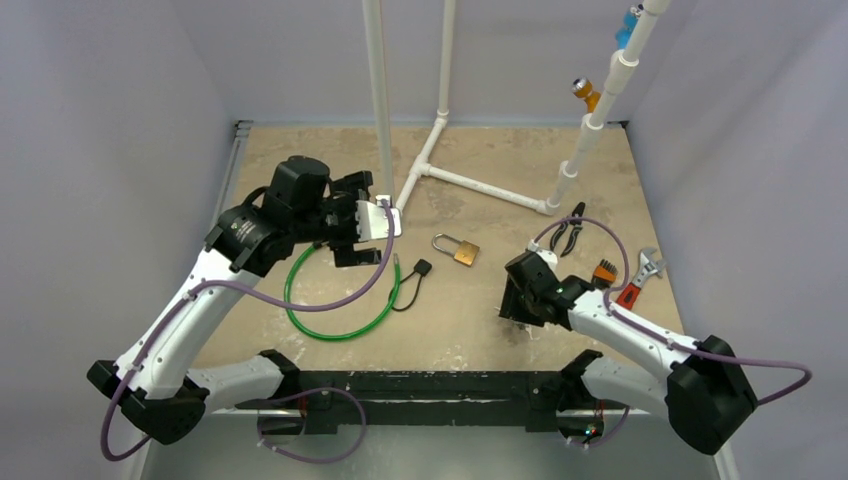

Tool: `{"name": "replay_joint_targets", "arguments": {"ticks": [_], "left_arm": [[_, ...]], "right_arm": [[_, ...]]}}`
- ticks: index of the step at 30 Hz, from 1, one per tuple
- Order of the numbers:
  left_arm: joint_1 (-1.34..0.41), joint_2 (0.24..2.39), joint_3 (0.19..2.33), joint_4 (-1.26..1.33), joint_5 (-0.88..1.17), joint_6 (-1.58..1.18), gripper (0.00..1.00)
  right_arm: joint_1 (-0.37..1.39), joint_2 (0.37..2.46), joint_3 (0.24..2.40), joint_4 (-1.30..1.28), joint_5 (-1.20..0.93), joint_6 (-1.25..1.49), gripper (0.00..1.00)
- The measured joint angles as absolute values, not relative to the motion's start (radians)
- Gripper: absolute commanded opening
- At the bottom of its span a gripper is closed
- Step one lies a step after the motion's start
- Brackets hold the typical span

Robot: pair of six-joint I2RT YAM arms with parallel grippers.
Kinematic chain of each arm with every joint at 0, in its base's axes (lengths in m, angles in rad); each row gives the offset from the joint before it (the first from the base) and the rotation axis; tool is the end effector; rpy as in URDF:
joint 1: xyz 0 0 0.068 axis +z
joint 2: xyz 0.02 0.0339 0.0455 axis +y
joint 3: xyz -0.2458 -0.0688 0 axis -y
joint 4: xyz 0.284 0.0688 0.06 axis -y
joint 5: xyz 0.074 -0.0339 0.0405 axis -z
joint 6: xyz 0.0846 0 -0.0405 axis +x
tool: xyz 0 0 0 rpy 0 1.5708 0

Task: Unlock with the key
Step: Pick up the key from the center of the board.

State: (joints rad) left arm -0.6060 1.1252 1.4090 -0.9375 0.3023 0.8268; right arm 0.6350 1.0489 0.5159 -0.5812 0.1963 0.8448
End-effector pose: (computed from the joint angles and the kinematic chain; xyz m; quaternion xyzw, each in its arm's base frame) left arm 0.2263 -0.1875 0.3783 0.6324 0.6248 -0.0860 0.4498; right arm 0.2044 0.1301 0.0931 0.1236 0.9617 0.0814 0.2307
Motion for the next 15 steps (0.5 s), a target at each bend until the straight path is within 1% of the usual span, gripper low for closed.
{"name": "replay_joint_targets", "arguments": {"ticks": [2, 8, 11, 15], "left_arm": [[-0.609, 1.122, 1.406, -0.937, 0.302, 0.827, 1.0], [-0.61, 1.116, 1.394, -0.937, 0.302, 0.826, 1.0], [-0.61, 1.116, 1.393, -0.937, 0.302, 0.826, 1.0], [-0.611, 1.114, 1.386, -0.935, 0.302, 0.826, 1.0]], "right_arm": [[0.635, 1.063, 0.516, -0.576, 0.202, 0.845, 0.44], [0.635, 1.092, 0.516, -0.559, 0.219, 0.847, 0.32], [0.635, 1.093, 0.516, -0.553, 0.221, 0.849, 0.28], [0.635, 1.096, 0.52, -0.552, 0.228, 0.849, 0.19]]}}
